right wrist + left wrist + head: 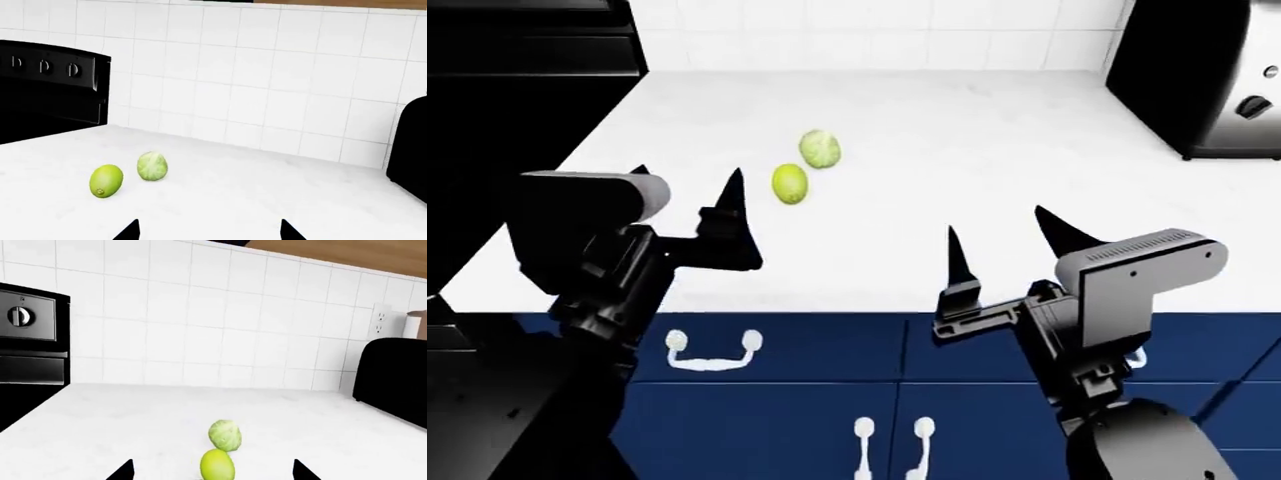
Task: Pick the lime, brussel sprout from the counter and place them in the cabinet. Then close the cabinet.
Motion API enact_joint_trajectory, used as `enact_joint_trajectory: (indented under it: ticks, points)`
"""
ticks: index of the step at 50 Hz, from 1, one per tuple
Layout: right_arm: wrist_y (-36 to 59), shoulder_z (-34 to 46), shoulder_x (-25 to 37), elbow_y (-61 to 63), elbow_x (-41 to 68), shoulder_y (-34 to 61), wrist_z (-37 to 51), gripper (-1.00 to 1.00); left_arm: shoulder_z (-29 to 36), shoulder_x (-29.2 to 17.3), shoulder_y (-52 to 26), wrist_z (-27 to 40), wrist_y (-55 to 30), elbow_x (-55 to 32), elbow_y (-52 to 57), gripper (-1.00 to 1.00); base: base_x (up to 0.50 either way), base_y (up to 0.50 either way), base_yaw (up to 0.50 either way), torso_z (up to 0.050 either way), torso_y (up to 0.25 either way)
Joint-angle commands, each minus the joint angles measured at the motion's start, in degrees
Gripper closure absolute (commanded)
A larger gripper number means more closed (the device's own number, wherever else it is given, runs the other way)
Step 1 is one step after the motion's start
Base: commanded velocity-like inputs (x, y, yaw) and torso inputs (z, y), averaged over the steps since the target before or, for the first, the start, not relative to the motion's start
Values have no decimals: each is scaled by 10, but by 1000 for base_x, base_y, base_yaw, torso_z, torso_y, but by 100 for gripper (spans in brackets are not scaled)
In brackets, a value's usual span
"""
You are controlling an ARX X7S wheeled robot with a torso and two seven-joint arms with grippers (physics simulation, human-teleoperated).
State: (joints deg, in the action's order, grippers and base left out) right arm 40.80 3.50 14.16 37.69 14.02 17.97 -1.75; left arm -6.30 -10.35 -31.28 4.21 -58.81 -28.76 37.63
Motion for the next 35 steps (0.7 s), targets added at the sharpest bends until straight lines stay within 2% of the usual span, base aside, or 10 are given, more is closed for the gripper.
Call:
enact_joint_trajectory:
  ticks: [1, 6, 10, 17, 29, 35]
  points:
    - [52, -12, 23, 49, 37, 35, -21, -100, 9, -50, -37, -15, -54, -28, 36, -100, 47, 500, 0, 0, 0]
    - [80, -29, 26, 65, 59, 51, -23, -100, 29, -72, -44, -28, -69, -35, 44, -100, 44, 500, 0, 0, 0]
    - [99, -50, 25, 75, 76, 62, -21, -100, 49, -88, -44, -33, -36, -14, 49, -100, 20, 40, 0, 5, 0]
    - [139, -68, 31, 91, 102, 94, -21, -100, 82, -117, -54, -44, -21, 4, 54, -100, 0, 0, 0, 50, 10]
    - [191, -76, 41, 100, 129, 138, -17, -100, 52, -110, -76, -39, -48, -24, 64, -100, 0, 0, 0, 50, 10]
    - [196, -75, 48, 108, 135, 146, -19, -100, 43, -109, -80, -35, -61, -33, 66, -100, 238, 343, 0, 50, 11]
